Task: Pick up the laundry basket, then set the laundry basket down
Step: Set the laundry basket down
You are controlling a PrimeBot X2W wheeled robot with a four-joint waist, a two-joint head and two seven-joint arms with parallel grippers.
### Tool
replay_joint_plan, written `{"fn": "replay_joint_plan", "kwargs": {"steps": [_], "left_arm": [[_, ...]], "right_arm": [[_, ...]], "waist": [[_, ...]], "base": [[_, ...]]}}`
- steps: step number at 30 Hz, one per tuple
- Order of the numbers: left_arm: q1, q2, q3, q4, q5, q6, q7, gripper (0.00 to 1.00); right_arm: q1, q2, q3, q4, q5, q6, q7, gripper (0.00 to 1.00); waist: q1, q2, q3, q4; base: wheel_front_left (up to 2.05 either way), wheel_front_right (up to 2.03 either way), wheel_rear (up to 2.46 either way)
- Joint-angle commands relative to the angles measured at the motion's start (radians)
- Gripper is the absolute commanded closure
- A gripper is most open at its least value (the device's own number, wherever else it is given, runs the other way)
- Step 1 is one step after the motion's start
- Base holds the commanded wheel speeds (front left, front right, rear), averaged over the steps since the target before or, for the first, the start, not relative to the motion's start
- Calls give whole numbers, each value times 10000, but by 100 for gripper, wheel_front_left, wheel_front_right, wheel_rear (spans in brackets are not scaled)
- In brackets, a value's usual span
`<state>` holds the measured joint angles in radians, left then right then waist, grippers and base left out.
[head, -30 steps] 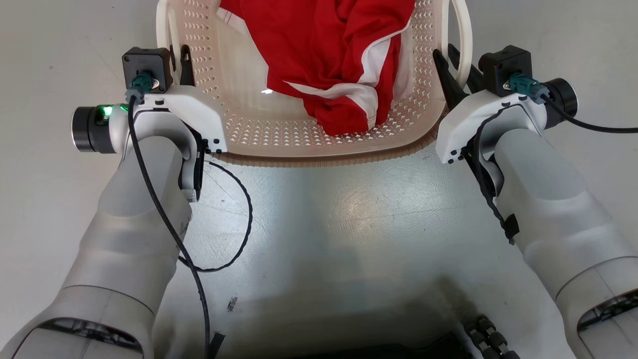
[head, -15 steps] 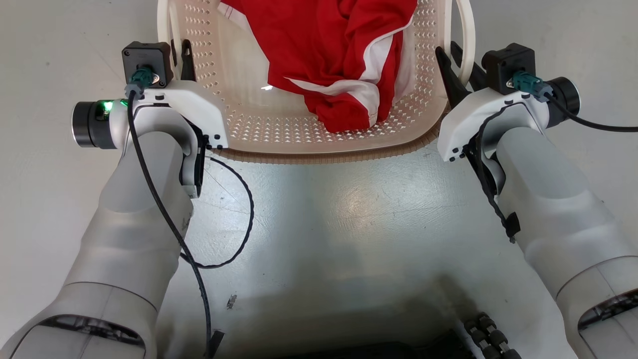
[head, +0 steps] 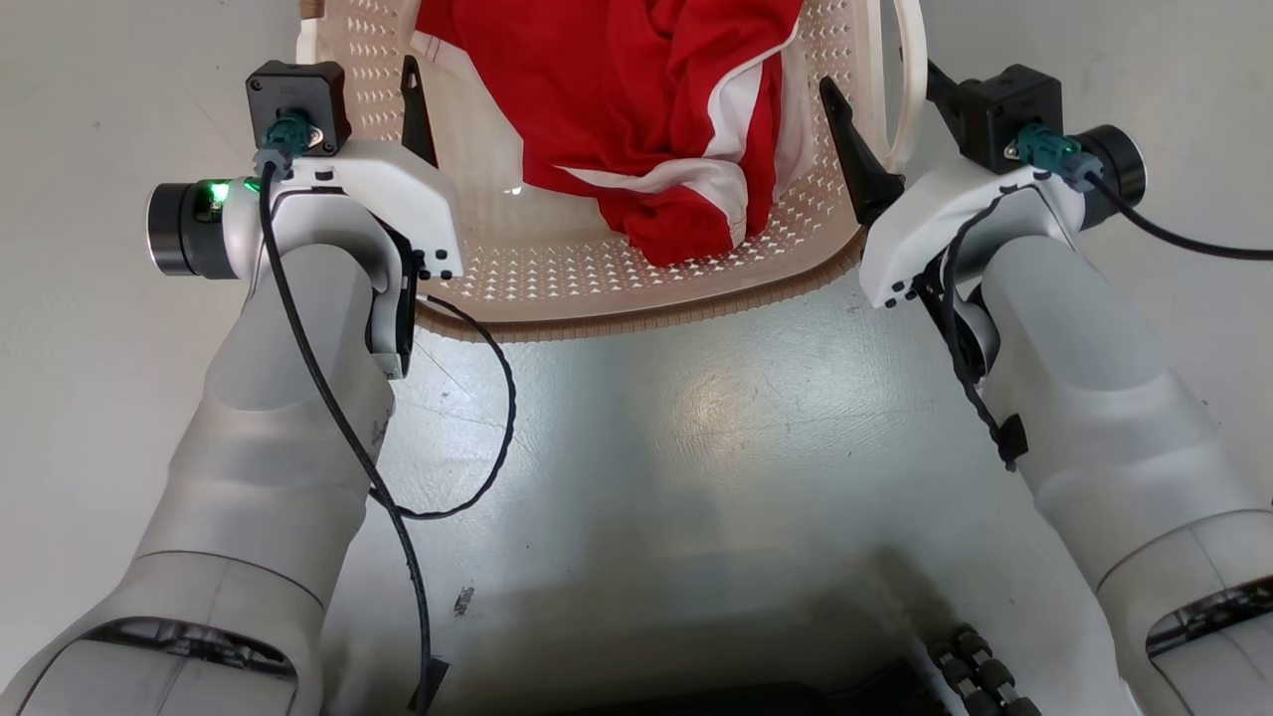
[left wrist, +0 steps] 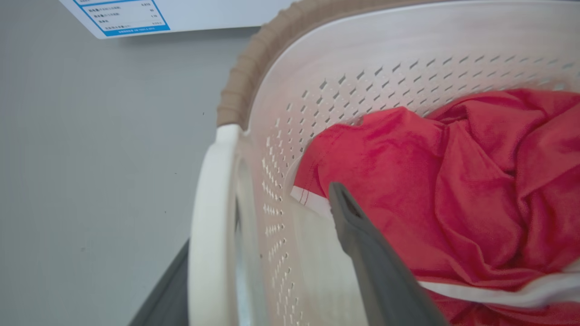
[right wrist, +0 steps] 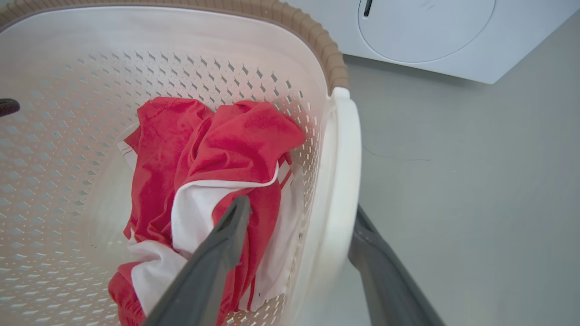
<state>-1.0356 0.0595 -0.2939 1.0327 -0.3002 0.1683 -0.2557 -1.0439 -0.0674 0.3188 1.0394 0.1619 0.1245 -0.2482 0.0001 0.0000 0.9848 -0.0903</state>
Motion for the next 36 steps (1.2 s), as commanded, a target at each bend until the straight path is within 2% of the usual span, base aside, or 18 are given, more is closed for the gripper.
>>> {"fn": "replay_joint_plan", "kwargs": {"steps": [1, 21, 29, 36], "left_arm": [[129, 195, 180, -154, 124, 70, -61, 0], [855, 183, 851, -313, 521, -184, -61, 0], [1597, 122, 1284, -556, 547, -331, -61, 0], [2685, 9, 1684, -1373, 535, -828, -61, 0]], "right_arm": [[683, 171, 23, -165, -110, 62, -135, 0], [1563, 172, -440, -660, -142, 62, -135, 0], [2250, 172, -421, -1040, 48, 62, -135, 0], [3159, 172, -715, -1863, 99, 62, -136, 0]], "waist": [[-1, 0, -40, 4], [-1, 0, -1199, -74], [-1, 0, -2359, -61], [-1, 0, -3763, -38]], "base": [[0, 0, 0], [0, 0, 0], [0, 0, 0], [0, 0, 0]]}}
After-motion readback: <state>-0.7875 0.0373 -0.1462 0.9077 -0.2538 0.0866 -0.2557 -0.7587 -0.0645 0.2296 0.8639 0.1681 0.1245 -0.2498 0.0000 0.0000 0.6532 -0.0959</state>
